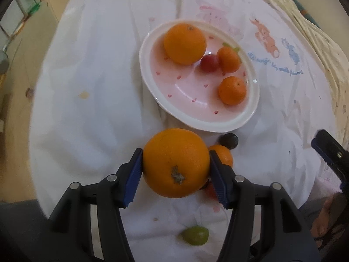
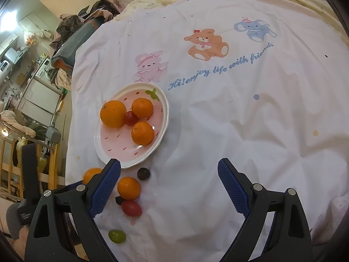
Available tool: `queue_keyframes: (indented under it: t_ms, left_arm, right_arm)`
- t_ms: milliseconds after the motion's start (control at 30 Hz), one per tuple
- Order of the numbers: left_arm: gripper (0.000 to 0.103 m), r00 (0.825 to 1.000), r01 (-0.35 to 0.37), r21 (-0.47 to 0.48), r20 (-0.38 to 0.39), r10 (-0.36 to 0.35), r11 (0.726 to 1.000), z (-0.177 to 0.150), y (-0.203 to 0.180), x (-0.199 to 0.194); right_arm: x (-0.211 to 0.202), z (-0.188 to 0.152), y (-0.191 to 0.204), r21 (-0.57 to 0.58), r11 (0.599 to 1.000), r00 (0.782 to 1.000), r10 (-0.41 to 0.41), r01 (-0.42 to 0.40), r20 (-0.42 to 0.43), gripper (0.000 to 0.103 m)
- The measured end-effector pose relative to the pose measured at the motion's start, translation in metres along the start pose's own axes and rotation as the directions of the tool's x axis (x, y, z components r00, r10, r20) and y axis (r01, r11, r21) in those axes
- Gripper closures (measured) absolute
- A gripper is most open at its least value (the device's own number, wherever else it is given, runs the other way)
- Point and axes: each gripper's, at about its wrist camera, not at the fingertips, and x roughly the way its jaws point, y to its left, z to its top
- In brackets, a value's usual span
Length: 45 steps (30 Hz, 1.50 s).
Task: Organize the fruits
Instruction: 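Move the left tool to the large orange beside the plate and grasp it, then hold the large orange in the left tool while the right tool grasps a dark plum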
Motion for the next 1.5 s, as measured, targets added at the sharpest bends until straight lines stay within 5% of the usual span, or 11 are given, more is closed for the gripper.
queue_keyframes:
  t_ms: [400, 1033, 1333, 1500]
  left_arm:
    - [0.049, 0.990, -0.097, 0.210, 0.119, 0.073, 0.973, 0.005, -0.022, -0.066]
    - [0.049, 0.983, -0.130, 0.095, 0.144, 0.116, 0.987, 0.012, 0.009, -0.059]
    - [0.049, 0.990, -0.094, 0.049, 0.111, 0.088, 0.994, 0.016, 0.017, -0.056]
    - [0.049, 0.992, -0.075, 0.027, 0.107, 0.072, 0.997, 0.019, 0.021, -0.057]
  right_arm:
    - [0.000, -0.001, 0.003, -0.013, 1.000, 1.000, -0.019, 0.020, 0.007, 0.010]
    - [0.022, -0.003, 0.010, -0.052, 0.999, 0.996, -0.010, 0.005, -0.084, 0.011]
    - [0.062, 0.005, 0.013, -0.066, 0.998, 0.981, -0.005, -0.008, -0.196, 0.044]
    - [0.087, -0.001, 0.032, -0.152, 0.988, 0.967, -0.032, -0.007, -0.252, 0.049]
